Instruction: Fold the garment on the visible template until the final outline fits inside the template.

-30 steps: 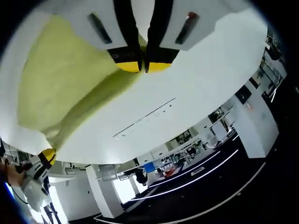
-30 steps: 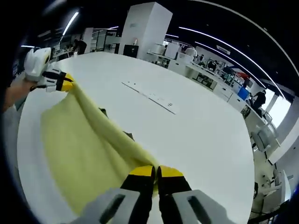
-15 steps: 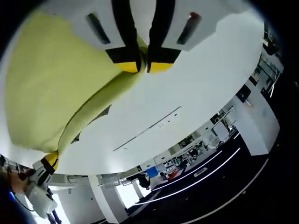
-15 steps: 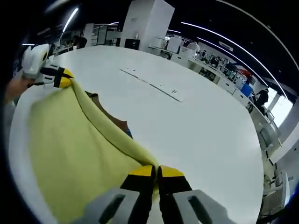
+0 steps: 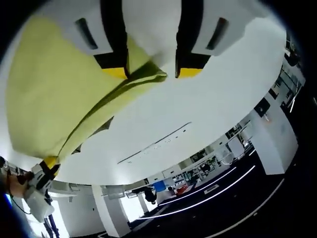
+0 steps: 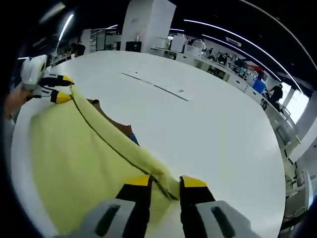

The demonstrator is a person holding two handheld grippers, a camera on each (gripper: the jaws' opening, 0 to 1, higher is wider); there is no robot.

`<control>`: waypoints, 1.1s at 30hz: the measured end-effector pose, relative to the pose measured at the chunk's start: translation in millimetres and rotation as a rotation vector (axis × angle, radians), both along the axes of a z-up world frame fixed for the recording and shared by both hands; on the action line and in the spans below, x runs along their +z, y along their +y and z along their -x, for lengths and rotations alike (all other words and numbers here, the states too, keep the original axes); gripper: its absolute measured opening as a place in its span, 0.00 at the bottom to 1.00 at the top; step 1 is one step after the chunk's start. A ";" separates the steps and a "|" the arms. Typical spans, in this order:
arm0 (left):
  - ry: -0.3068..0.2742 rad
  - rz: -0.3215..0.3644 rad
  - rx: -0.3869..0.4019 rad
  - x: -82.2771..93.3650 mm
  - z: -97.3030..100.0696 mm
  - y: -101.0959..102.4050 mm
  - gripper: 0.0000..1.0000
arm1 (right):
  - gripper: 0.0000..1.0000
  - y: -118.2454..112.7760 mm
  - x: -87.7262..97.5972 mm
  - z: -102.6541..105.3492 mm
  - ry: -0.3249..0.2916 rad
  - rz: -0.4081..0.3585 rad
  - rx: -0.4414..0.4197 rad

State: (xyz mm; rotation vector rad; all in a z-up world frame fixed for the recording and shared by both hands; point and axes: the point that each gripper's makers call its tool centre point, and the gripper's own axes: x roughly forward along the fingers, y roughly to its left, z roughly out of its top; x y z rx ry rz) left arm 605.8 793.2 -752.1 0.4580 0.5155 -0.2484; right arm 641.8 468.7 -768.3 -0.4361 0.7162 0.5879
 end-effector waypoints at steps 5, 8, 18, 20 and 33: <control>-0.034 -0.019 0.000 -0.4 -6.8 2.0 0.37 | 0.29 2.3 -0.6 -1.1 -0.001 -0.010 -0.008; -0.064 -0.048 0.046 0.8 -13.5 9.5 0.35 | 0.32 -1.2 0.5 -13.5 -0.036 -0.010 -0.061; -0.103 -0.034 0.154 18.0 -17.0 30.9 0.28 | 0.31 -17.4 14.3 -27.7 -0.103 -0.043 -0.188; -0.113 -0.030 0.169 24.0 -16.9 34.8 0.24 | 0.31 -19.2 17.1 -27.9 -0.112 -0.050 -0.202; -0.043 0.178 0.165 25.8 9.2 24.8 0.43 | 0.52 -0.1 30.6 -2.5 -0.004 -0.225 -0.173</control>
